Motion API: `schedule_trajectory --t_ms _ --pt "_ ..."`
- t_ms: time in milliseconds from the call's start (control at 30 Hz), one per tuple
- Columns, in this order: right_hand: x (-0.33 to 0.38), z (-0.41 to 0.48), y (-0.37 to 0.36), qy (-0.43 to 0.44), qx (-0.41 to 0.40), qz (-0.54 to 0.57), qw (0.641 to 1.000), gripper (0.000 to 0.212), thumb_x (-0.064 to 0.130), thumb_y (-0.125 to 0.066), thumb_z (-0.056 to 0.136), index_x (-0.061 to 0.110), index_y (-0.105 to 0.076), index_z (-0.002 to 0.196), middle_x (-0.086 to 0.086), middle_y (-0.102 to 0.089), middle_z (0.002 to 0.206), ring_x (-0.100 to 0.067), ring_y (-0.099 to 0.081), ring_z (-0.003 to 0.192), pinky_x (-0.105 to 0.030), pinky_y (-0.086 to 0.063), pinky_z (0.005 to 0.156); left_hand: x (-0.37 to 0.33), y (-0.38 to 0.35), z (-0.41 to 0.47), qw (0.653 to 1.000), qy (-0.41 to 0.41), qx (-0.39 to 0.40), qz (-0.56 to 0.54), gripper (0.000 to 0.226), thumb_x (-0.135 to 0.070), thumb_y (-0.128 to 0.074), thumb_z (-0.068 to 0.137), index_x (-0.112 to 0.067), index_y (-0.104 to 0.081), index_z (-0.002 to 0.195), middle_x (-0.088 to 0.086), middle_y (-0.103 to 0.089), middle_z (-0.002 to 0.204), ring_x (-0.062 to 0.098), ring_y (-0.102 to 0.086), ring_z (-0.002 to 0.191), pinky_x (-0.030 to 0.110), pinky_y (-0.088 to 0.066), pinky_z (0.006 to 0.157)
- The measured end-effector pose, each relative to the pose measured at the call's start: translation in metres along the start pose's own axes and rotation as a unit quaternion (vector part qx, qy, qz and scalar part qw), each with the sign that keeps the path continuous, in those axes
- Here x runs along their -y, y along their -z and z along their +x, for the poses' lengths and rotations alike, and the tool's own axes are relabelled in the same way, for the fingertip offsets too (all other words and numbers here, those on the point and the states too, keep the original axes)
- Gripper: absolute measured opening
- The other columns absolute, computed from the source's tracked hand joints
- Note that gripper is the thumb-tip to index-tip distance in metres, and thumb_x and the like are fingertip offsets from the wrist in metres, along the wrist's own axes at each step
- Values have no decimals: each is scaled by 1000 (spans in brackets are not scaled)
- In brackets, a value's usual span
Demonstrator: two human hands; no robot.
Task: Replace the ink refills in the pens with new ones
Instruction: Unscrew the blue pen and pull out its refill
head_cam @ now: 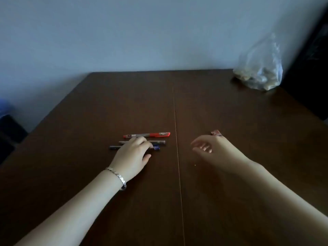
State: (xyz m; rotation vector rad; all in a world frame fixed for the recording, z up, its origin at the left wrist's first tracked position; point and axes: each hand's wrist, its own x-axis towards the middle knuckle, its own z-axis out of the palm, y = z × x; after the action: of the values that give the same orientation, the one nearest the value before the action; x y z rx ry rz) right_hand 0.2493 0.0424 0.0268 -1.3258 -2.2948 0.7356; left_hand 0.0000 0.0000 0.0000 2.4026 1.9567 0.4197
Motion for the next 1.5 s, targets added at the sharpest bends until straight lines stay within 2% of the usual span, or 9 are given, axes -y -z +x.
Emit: schedule_trajectory --t_ms 233,433,667,800,967,1100,1233,1367,1500 --pt "23 -41 9 -14 -33 13 999 14 28 -57 83 29 -65 93 19 -61 73 12 -55 70 -5 -41 63 -2 4 8 994 95 35 -28 16 -12 -50 88 -12 -59 101 5 -51 113 19 -48 103 29 -40 90" --pt "16 -57 1 -21 -65 45 997 13 22 -59 83 25 -66 93 22 -56 70 23 -48 70 3 -36 63 -15 -2 -1 991 53 27 116 23 -23 -40 94 -14 -55 109 2 -55 115 22 -42 113 32 -34 97" --pt "34 -40 -4 -75 -71 257 961 18 37 -55 86 26 -56 100 10 -65 60 0 -55 46 -12 -41 46 -85 28 -14 994 -29 -93 -59 19 -22 -46 91 -15 -51 107 4 -55 102 21 -62 69 28 -52 56" --pt "49 -41 10 -84 -92 372 920 20 30 -55 88 15 -64 78 9 -57 42 -4 -44 34 -12 -36 38 -106 42 -15 981 -106 -116 -116 22 -15 -55 87 -14 -55 108 5 -61 98 17 -62 82 24 -51 66" --pt "51 -48 19 -66 -59 322 943 17 19 -56 88 16 -69 77 10 -60 44 -2 -47 35 -11 -37 41 -106 51 -16 978 -115 -107 -137 13 -23 -61 82 -13 -62 90 2 -65 83 12 -62 72 20 -53 60" --pt "50 -51 22 -6 -48 247 968 17 19 -57 87 22 -71 78 11 -60 48 -1 -48 43 -13 -38 45 -105 54 -18 975 -150 -93 -132 12 -23 -65 79 -12 -61 80 0 -65 67 3 -54 53 -1 -29 51" --pt "45 -49 18 29 -82 234 968 18 13 -59 85 24 -71 79 15 -61 49 2 -48 44 -10 -36 46 -100 49 -14 968 -90 -67 -225 16 -35 -55 84 -19 -57 86 -3 -68 74 6 -61 64 15 -49 54" --pt "38 -48 0 29 -78 279 957 27 3 -60 83 26 -70 74 18 -65 54 3 -53 47 -5 -37 48 -91 46 -9 953 -13 51 -298 11 -41 -53 84 -36 -51 75 -11 -61 60 2 -58 58 17 -45 55" --pt "3 -46 22 -39 -208 295 932 27 4 -59 83 26 -71 72 0 -63 57 -1 -50 49 -10 -40 49 -58 58 -3 943 69 85 -315 24 -38 -49 87 -35 -58 65 -10 -53 48 0 -49 45 22 -46 58"
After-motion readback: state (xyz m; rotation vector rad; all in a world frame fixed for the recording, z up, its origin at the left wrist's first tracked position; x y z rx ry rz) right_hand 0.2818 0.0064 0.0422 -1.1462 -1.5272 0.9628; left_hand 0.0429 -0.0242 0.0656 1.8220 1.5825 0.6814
